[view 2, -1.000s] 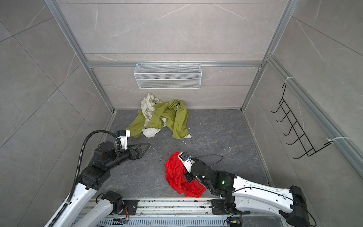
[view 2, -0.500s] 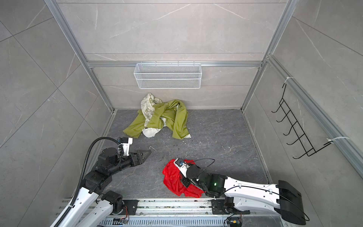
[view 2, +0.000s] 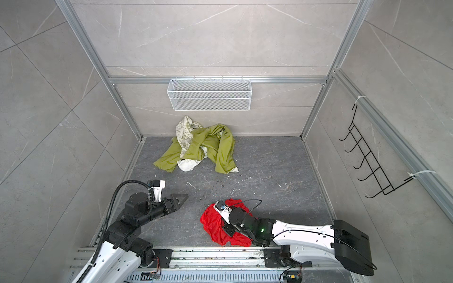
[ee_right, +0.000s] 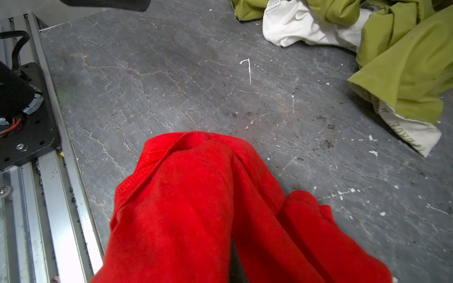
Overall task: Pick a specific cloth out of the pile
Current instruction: 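Lower the red cloth with the right gripper onto the table near the robot, then open the right gripper to release the red cloth on the table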
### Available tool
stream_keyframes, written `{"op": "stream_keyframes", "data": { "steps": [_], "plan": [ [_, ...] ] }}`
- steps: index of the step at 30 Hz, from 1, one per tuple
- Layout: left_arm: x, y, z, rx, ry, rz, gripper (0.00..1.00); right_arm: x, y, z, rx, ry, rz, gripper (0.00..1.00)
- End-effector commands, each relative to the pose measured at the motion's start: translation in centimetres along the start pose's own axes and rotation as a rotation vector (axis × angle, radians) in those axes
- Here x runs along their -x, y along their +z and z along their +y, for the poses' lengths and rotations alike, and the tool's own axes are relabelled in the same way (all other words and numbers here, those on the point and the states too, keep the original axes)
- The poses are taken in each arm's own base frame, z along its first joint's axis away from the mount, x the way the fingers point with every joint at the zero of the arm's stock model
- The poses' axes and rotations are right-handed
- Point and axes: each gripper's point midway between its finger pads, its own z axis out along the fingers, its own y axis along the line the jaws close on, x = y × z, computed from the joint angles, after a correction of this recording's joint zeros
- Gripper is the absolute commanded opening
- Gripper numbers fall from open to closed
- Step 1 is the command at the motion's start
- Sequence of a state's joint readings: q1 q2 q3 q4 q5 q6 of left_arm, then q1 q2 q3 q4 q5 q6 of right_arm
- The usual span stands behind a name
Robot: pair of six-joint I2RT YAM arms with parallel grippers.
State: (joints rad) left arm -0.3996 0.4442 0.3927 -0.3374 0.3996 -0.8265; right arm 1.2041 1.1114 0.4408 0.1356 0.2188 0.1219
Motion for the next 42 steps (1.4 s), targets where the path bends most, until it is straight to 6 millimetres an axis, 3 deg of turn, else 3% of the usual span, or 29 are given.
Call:
{"op": "stream_keyframes", "data": {
  "steps": [1, 19, 42],
  "plan": [
    [-0.2, -0.3, -0.3, -0.036, -0.042, -0.016, 0.96, -0.7, 0.5, 0.4, 0.014, 0.018, 0.004, 0.00],
    [-1.3, 0.1, 1.0, -0.020, -0.054, 0.000, 0.96, -2.7, 2.9, 1.0, 0.028, 0.010, 0.040, 0.00],
    [-1.0, 0.4, 1.0, -0.017, -0.055, -0.002, 0.96, -5.4, 3.7, 0.6, 0.011, 0.021, 0.072, 0.00]
  ]
}}
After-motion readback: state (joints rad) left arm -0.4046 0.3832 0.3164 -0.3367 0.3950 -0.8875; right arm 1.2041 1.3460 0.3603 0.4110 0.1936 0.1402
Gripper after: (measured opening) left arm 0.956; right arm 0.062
